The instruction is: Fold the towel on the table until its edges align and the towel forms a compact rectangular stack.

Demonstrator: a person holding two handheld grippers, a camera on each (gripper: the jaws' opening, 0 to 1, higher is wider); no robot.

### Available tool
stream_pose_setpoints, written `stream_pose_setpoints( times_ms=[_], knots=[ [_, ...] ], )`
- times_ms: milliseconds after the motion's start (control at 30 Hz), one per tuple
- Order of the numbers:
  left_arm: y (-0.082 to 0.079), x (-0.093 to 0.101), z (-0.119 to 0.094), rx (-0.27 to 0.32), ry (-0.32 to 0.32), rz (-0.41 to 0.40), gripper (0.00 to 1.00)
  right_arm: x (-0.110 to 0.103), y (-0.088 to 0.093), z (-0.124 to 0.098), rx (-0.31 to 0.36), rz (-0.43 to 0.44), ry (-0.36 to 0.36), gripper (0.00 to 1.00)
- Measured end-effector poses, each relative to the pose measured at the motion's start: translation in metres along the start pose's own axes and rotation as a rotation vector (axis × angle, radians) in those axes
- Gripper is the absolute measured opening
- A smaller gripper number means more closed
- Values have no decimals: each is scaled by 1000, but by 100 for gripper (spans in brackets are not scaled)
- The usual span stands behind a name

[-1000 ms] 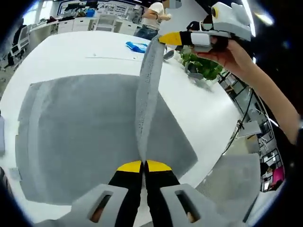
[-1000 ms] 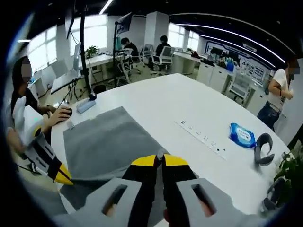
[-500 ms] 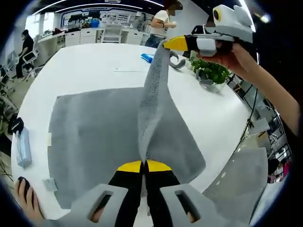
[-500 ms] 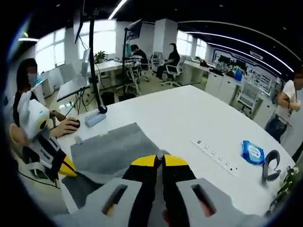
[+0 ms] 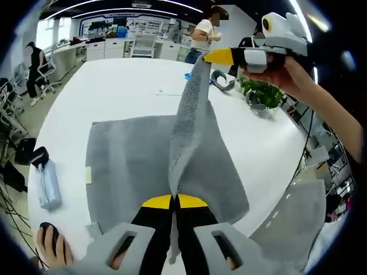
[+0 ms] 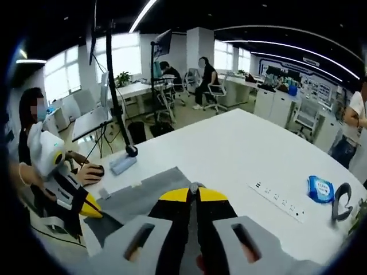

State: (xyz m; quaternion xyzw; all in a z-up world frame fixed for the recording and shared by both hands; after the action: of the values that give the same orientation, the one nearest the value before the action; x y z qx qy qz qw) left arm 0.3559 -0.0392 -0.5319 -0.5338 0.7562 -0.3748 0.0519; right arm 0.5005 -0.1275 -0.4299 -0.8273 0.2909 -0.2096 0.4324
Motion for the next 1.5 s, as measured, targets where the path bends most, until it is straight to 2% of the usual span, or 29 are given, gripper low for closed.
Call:
stream_pose_setpoints(
  times_ms=[67,200,333,600,700,767,833,967,1100,1267,1500],
  knots=[
    [-1,-6,-1,-5,-6,8,2,-4,-7,6,22,-36,3,1],
    [-5,-18,-4,-10,-14,21,2,-8,-6,18,6,45,-27,1],
    [-5,-31,-3,-8,-15,9,2,-9,-7,27,6,36,-23,1],
    [-7,-54,1,-13,-26,11,2,-7,-10,46,10,106,-38,1],
    [-5,-63,4,-15,-27,4,2,-10,-7,56,4,74,-35,1],
    [-2,-69,7,-24,-28,-3,2,-13,-1,64,-13,20,-28,1],
    [1,-73,9,-27,-26,-7,2,-17,3,71,-23,14,-31,1],
    [7,-79,14,-30,-20,-23,2,-23,4,85,-13,53,-36,1],
    [22,-88,18,-51,-16,-55,2,-32,3,105,14,102,-60,1],
    [35,-91,9,-52,16,-151,2,-41,0,123,30,166,-86,1],
    [53,-103,2,-66,0,-185,2,-59,9,149,15,182,-120,1]
  ],
)
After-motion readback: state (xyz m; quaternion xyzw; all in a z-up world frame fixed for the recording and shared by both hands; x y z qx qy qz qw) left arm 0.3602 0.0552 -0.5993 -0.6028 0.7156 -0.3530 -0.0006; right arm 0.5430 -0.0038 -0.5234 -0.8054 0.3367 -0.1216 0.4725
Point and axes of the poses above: the point that each gripper's makers call its tool centre point, and the gripper's own axes: z roughly forward along the fingers, x roughly to its right, y roughly out of its underside, the point moved 1 cm from there along -z, roughly backward along the fingers, and after that the axes turned 7 degrees about y, right-handed, at the moved point
